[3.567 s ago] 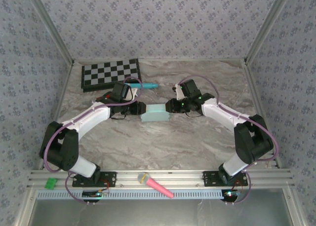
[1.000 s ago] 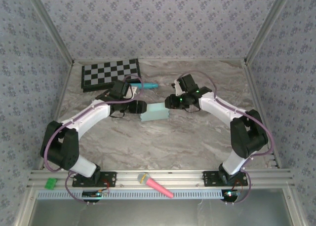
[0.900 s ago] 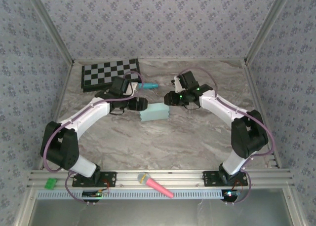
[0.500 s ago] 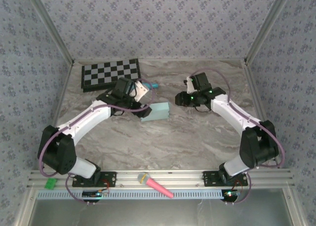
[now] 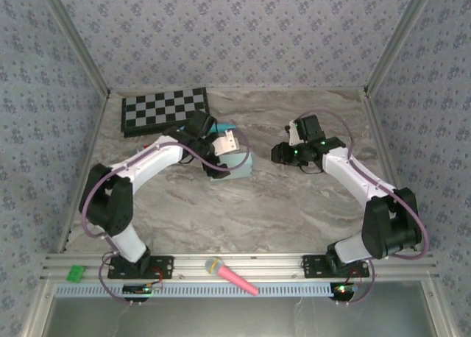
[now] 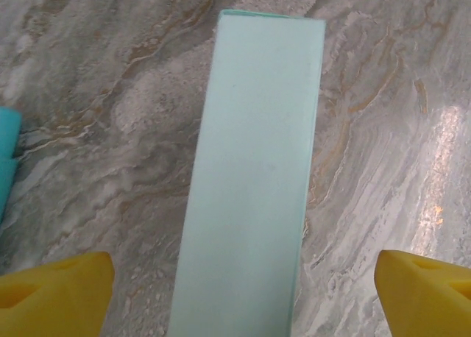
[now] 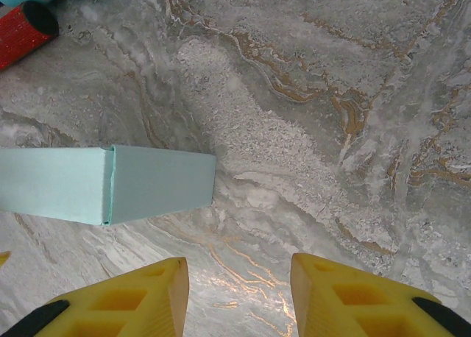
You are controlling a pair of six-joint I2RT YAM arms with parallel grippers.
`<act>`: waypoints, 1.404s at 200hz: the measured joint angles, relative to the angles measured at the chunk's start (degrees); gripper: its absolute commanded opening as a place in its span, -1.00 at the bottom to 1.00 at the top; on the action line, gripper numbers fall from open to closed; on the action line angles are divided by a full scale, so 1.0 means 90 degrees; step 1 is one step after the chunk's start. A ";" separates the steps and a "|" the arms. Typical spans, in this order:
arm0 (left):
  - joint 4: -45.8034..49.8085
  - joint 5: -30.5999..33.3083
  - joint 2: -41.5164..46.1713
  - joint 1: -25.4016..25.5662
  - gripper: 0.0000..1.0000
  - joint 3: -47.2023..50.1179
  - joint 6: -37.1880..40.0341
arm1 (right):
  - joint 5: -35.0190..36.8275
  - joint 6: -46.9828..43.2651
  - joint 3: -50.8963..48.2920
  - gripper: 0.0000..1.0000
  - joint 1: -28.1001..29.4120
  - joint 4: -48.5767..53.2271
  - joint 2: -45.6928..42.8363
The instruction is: Fold the paper box
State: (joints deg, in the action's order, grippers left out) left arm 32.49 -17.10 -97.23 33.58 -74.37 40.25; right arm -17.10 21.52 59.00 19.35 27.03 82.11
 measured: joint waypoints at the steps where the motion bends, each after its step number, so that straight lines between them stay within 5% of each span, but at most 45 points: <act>1: 0.0017 -0.0002 -0.0024 0.0010 0.76 -0.0022 0.0015 | 0.0000 0.0000 0.0000 -0.15 0.0000 0.0000 -0.0002; 40: 0.0539 0.0214 -0.0617 0.0211 0.39 -0.0563 0.0296 | 0.0000 0.0000 -0.0041 -0.15 -0.0024 -0.0002 -0.0029; 76: 0.0668 0.0488 -0.0911 0.0282 0.30 -0.0697 0.0367 | -0.0002 0.0002 -0.0053 -0.14 -0.0066 -0.0022 -0.0032; 134: 0.0585 0.0765 -0.0935 0.0389 -0.34 -0.0707 0.0425 | -0.0019 0.0002 -0.0160 -0.14 -0.0114 -0.0029 -0.0032; 194: 0.0010 0.1229 -0.0743 0.0573 -0.33 -0.0376 0.0435 | -0.0019 0.0000 -0.0236 -0.14 -0.0141 -0.0029 -0.0053; 281: -0.2426 0.3283 -0.0537 0.1418 -0.32 0.0741 0.0712 | 0.0117 0.0032 -0.0597 -0.15 -0.0544 -0.0058 -0.0585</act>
State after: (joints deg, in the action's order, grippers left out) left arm 10.66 12.45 -102.06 46.35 -67.70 46.65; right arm -16.05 21.80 53.63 14.46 26.50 76.84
